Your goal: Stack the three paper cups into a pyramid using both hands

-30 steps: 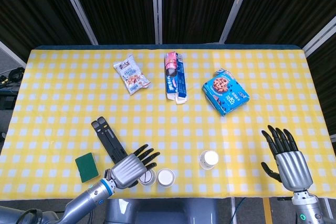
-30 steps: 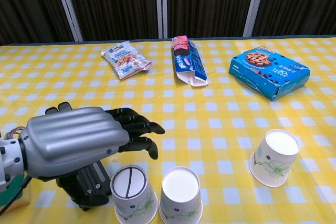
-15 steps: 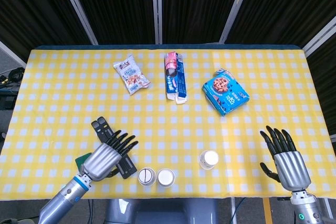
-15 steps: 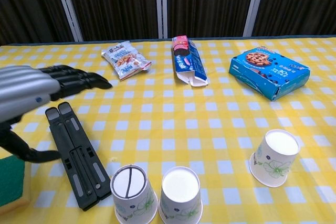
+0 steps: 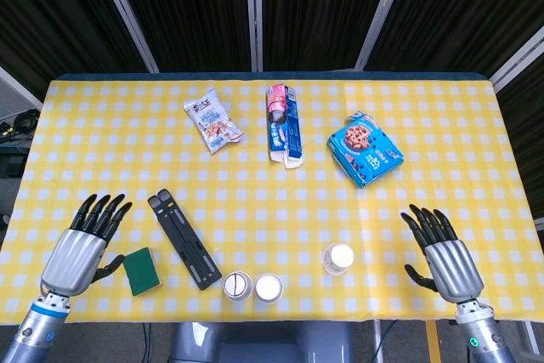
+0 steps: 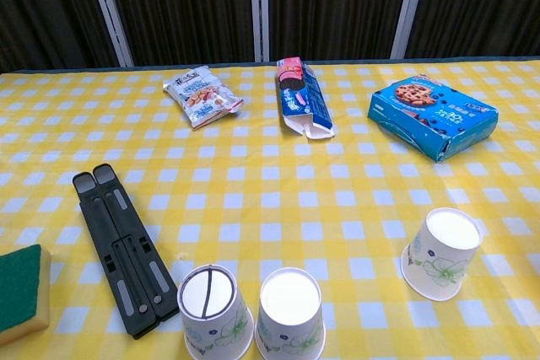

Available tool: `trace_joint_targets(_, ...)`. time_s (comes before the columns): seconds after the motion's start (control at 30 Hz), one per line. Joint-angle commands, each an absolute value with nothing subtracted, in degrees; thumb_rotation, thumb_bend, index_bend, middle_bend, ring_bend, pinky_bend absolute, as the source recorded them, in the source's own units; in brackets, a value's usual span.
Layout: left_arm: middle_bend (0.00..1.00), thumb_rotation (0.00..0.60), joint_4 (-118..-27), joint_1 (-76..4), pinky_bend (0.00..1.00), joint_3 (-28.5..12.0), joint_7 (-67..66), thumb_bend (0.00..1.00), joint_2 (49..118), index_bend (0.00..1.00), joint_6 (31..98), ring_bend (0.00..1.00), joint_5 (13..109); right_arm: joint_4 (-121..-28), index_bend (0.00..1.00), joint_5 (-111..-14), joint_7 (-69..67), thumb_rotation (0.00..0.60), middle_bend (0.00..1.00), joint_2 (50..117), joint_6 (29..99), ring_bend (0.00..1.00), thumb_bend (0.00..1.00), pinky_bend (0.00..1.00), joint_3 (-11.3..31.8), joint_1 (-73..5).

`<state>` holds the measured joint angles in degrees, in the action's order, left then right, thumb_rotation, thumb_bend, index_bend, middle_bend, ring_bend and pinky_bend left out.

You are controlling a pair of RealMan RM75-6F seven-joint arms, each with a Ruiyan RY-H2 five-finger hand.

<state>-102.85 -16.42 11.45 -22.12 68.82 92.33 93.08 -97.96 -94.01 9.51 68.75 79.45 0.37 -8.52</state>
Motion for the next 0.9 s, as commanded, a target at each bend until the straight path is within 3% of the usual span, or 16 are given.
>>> trace_joint_targets(0.03, 0.00, 0.600, -102.3, -15.3, 0.00, 11.5, -19.9, 0.23, 67.4, 0.00, 93.9, 0.00, 94.8, -102.4, 0.13, -92.1, 14.3, 0.600, 0.00, 68.2, 74.2, 0.00, 0.18, 0.00, 1.0, -11.4)
trace_joint_targets(0.33, 0.00, 0.600, -101.9, -14.1, 0.00, 11.1, -16.7, 0.23, 65.6, 0.00, 93.7, 0.00, 97.1, -110.2, 0.20, -82.8, 23.9, 0.600, 0.00, 70.4, 62.5, 0.00, 0.24, 0.00, 1.2, -16.3)
trace_joint_targets(0.9, 0.00, 0.600, -102.2, -13.0, 0.00, 9.3, -17.0, 0.23, 65.4, 0.00, 90.9, 0.00, 98.0, -108.6, 0.25, -76.4, 28.1, 0.600, 0.00, 75.8, 60.7, 0.00, 0.28, 0.00, 2.0, -18.9)
